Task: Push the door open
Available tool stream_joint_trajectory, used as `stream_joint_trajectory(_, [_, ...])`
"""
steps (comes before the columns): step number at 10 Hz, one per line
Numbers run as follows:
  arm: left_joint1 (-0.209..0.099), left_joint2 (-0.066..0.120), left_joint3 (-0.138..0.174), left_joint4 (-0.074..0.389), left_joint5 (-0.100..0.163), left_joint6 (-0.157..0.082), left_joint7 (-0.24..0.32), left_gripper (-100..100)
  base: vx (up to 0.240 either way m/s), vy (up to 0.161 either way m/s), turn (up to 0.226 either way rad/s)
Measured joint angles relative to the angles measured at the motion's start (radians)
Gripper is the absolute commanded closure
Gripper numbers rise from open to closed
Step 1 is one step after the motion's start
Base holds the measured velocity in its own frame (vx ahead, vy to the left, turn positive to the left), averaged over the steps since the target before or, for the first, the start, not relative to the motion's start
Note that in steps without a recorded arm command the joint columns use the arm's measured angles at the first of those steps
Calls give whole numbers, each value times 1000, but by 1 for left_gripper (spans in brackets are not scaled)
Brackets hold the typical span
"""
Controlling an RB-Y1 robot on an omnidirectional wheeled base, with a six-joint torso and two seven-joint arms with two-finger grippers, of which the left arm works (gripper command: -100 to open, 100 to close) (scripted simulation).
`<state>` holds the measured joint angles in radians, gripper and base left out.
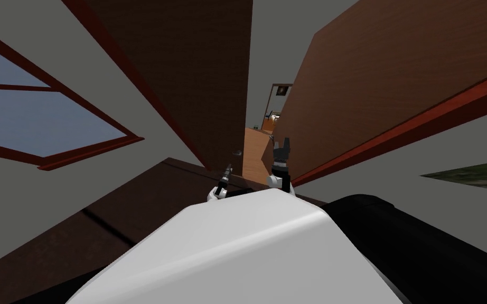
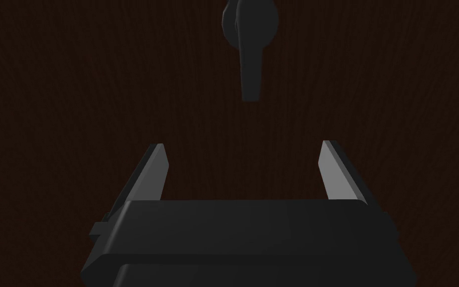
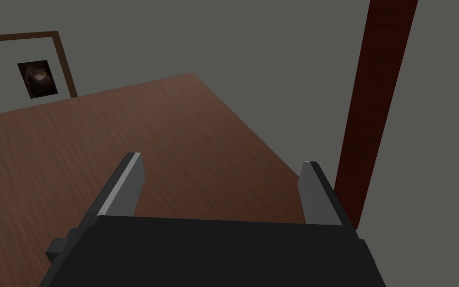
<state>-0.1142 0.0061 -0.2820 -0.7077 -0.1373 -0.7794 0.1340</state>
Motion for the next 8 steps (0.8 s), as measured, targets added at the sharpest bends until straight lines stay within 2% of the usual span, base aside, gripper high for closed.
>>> stream_joint_trajectory(1, [-1,-1,0,2,0,-1,0,-100,95,-52,-33])
stream_joint_trajectory(4, [-1,21,4,5,2,-2,-3,-100,169,-65,-19])
stream_joint_trajectory(8, [-3,27,13,16,6,-9,-10,-100,187,-77,-29])
